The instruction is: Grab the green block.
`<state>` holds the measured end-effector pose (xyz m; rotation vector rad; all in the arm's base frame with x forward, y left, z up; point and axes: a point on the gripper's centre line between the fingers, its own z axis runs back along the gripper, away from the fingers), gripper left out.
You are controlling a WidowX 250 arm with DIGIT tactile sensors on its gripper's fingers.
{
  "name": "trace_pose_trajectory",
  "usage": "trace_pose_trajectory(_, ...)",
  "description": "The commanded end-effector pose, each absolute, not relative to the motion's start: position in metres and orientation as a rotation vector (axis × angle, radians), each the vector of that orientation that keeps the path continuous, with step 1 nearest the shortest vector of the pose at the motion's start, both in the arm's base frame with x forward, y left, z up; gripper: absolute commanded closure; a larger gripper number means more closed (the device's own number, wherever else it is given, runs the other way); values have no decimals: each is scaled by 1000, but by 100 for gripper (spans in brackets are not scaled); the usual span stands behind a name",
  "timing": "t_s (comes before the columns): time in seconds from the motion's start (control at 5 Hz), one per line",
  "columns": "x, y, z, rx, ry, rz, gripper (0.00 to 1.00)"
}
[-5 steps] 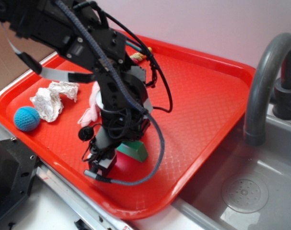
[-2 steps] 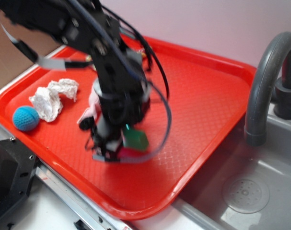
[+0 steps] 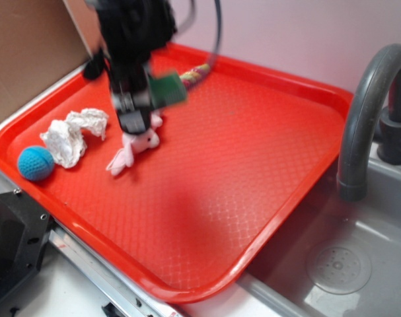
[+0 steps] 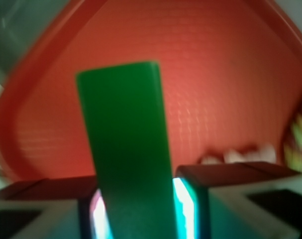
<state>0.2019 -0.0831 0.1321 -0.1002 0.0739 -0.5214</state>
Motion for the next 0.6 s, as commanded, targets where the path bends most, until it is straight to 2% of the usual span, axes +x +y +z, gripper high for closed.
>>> trace_pose_trajectory(0.0, 177, -55, 202, -186, -85, -32, 100)
trace_pose_trajectory(0.2, 176, -53, 213, -52, -73, 32, 100)
trace_pose_trajectory(0.4, 181, -52, 214, -30, -43, 42, 100)
